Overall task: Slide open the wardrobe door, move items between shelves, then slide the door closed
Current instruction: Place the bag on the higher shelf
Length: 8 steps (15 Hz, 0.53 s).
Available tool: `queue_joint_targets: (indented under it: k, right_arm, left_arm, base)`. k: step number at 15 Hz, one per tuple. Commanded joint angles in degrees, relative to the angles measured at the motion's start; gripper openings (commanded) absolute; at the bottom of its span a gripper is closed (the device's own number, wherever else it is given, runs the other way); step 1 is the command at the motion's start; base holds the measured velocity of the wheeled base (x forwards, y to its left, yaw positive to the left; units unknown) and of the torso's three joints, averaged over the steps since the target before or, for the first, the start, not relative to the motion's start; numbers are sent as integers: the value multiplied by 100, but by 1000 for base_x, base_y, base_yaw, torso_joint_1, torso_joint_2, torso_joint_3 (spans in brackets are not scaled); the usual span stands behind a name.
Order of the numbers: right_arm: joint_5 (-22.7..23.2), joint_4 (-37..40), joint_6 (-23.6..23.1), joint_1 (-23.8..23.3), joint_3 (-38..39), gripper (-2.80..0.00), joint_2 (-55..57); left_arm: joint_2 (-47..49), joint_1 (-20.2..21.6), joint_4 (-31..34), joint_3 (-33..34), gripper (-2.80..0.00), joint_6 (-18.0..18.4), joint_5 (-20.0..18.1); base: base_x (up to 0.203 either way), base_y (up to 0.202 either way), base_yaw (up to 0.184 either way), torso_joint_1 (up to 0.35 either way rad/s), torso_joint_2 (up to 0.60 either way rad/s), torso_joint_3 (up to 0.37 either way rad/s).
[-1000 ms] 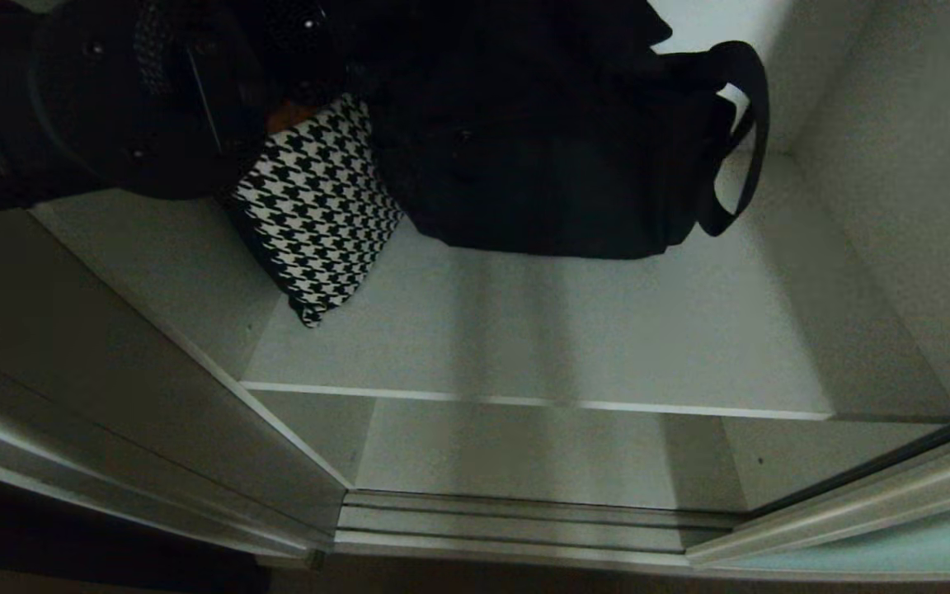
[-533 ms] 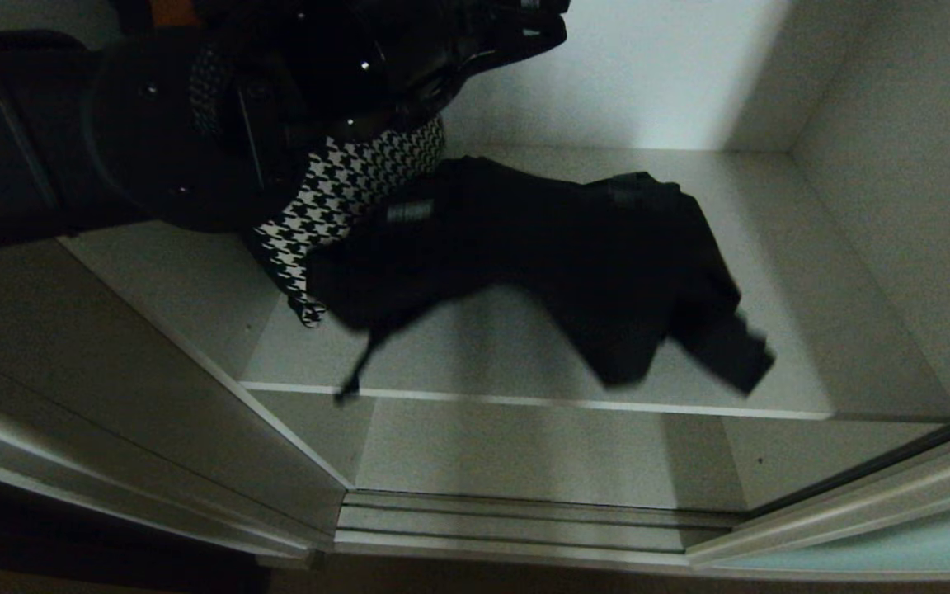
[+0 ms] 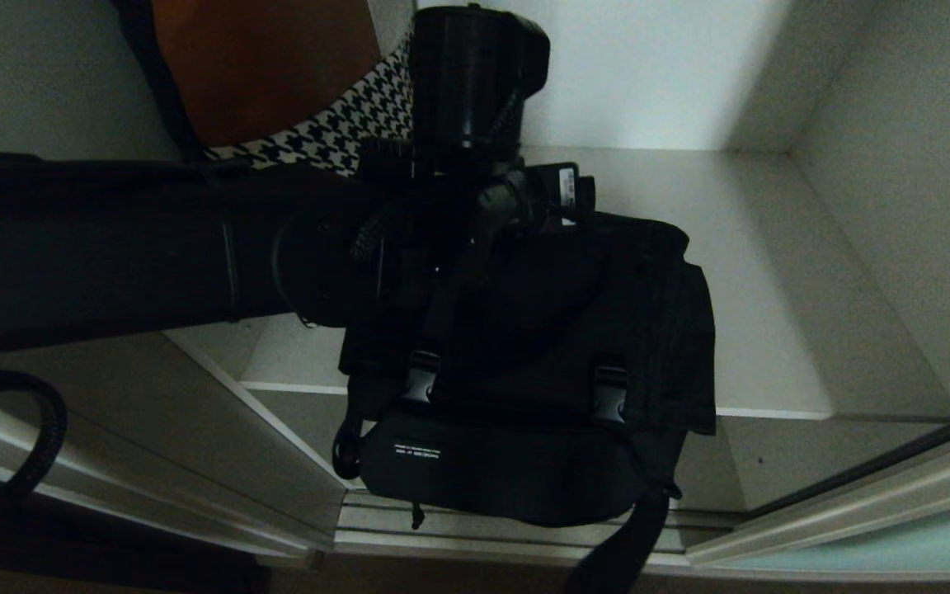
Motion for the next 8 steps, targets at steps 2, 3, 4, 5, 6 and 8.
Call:
queue_joint_targets:
  k: [2, 3, 4, 5, 6, 8]
  right_arm:
    - [2, -4, 0, 2, 0, -280, -4]
    - [2, -4, 0, 2, 0, -280, -4]
    - [2, -4, 0, 2, 0, -280, -4]
    - [2, -4, 0, 2, 0, -280, -4]
    - [2, -4, 0, 2, 0, -280, -4]
    - [2, -4, 0, 2, 0, -280, -4]
  left_arm:
    - [36, -18, 1762, -74, 0, -811, -329]
    - [31, -14, 2274, -106, 0, -998, -516]
    - [20, -12, 2669, -157, 0, -1106, -672]
    - [-8, -6, 3063, -265, 0, -1188, -766]
    - [-16, -2, 3299, -327, 0, -1232, -802]
    - [129, 47, 3621, -546, 0, -1240, -969]
  base:
    - [0, 0, 0, 0, 0, 0]
    - [0, 0, 0, 0, 0, 0]
    - [0, 0, 0, 0, 0, 0]
    - [0, 0, 0, 0, 0, 0]
    - [0, 0, 0, 0, 0, 0]
    - [0, 0, 0, 0, 0, 0]
